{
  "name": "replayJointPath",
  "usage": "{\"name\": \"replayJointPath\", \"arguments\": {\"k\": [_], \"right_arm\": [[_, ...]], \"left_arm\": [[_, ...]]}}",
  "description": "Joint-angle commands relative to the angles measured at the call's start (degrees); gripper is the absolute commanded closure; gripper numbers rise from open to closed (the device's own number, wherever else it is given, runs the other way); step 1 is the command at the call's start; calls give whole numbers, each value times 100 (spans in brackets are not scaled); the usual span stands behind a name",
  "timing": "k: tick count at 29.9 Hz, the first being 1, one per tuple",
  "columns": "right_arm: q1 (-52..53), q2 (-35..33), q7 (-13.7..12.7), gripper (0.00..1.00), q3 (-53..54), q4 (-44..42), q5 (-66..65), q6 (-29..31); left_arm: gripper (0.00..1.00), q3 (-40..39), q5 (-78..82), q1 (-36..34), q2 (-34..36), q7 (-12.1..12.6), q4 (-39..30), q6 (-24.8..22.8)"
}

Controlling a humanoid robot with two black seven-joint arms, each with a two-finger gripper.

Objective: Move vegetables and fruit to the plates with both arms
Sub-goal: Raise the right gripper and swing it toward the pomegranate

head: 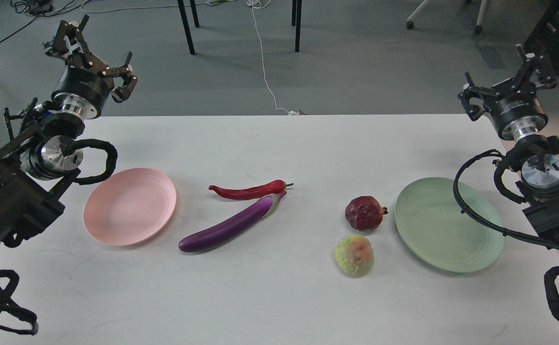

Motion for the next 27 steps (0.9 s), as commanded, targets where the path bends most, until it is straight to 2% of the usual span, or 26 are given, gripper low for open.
{"name": "replayJointPath", "arguments": {"k": [1,7,11,14,18,21,27], "right_arm": [[-79,-6,-61,1,-41,28,0,0],[228,-138,-78,1,-453,19,-44,0],[921,-638,-149,1,-1330,63,-53,0],[1475,-674,-158,1,-2287,142,-61,0],[2335,-736,-158,1,-3808,808,-394,0],[3179,-736,-166,1,-4924,1283,-1201,0],[4428,-648,-175,1,-6446,2337,-2572,0]], "left_arm": [[2,62,1,-2,8,8,1,52],[2,62,10,-2,43,43,1,97],[2,80,28,-10,70,34,1,70],[2,62,19,-2,79,25,1,70],[2,71,19,42,114,25,-17,35],[2,71,19,86,254,25,-104,-44],[2,71,19,183,404,17,-333,-141]]}}
